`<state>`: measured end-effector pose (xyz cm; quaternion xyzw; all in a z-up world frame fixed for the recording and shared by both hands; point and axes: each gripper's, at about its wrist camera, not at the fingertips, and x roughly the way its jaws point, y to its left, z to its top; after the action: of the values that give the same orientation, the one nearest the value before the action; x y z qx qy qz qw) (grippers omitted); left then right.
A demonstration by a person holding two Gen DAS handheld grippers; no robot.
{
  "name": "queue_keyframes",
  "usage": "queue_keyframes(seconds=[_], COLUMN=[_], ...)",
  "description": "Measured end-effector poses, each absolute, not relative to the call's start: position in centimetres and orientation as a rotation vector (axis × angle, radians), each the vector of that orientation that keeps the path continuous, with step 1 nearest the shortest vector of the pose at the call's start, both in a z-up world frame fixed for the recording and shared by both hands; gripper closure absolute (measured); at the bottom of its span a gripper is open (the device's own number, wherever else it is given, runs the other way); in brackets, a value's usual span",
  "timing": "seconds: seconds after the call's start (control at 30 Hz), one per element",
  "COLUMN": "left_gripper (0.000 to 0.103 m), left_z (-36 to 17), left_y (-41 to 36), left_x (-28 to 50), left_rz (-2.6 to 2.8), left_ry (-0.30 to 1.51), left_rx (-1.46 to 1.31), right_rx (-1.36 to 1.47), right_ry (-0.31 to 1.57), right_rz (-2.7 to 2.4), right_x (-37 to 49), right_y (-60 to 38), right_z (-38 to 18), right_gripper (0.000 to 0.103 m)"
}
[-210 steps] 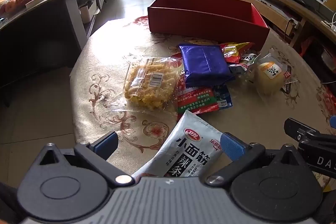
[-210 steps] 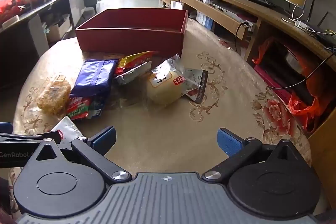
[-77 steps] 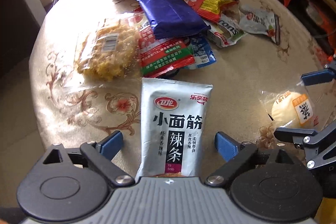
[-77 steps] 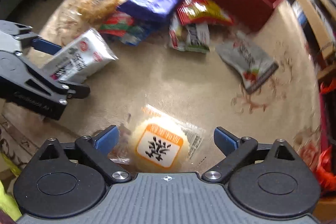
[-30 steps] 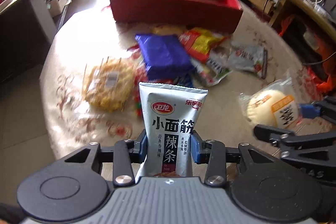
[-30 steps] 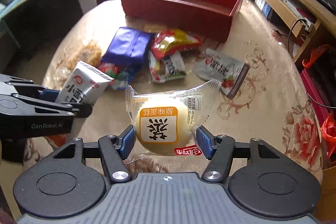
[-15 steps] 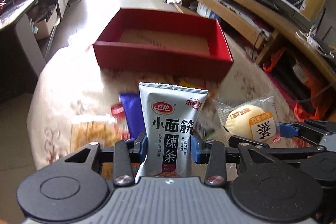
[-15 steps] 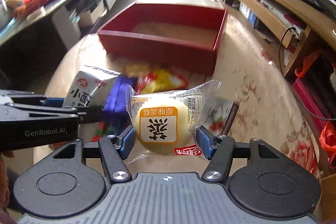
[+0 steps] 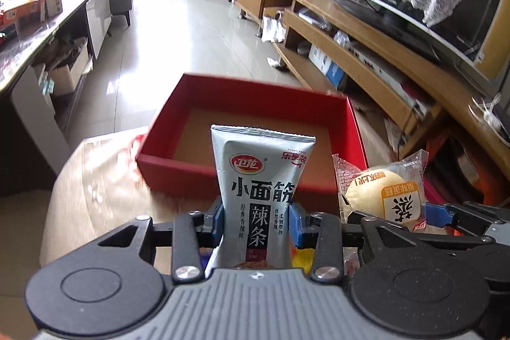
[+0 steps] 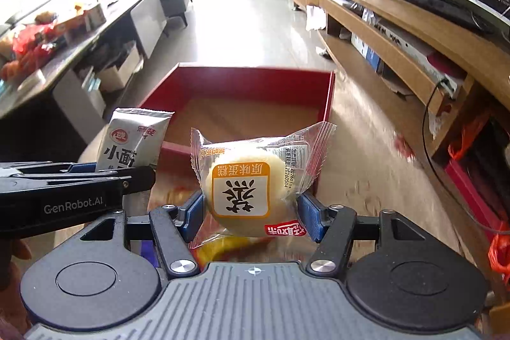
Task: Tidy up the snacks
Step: 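Carry the white packet and bun cake with both grippers over the red box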
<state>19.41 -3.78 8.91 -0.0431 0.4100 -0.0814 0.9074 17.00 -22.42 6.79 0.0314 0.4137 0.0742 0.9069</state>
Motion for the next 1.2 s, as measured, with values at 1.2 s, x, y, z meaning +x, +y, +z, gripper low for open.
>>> queue_keyframes(seconds=[1.2], left_gripper=[0.068], left_z=[0.2], left_y=[-4.8], left_x=[33.0], left_rz=[-0.078], left_ry=[0.895], left_rx=[-0.020], right_rx=[0.036], right_ry=[0.931], right_rz=[0.165], right_x=[28.7], right_y=[-20.4], right_z=[-0.1], right_gripper=[0.035])
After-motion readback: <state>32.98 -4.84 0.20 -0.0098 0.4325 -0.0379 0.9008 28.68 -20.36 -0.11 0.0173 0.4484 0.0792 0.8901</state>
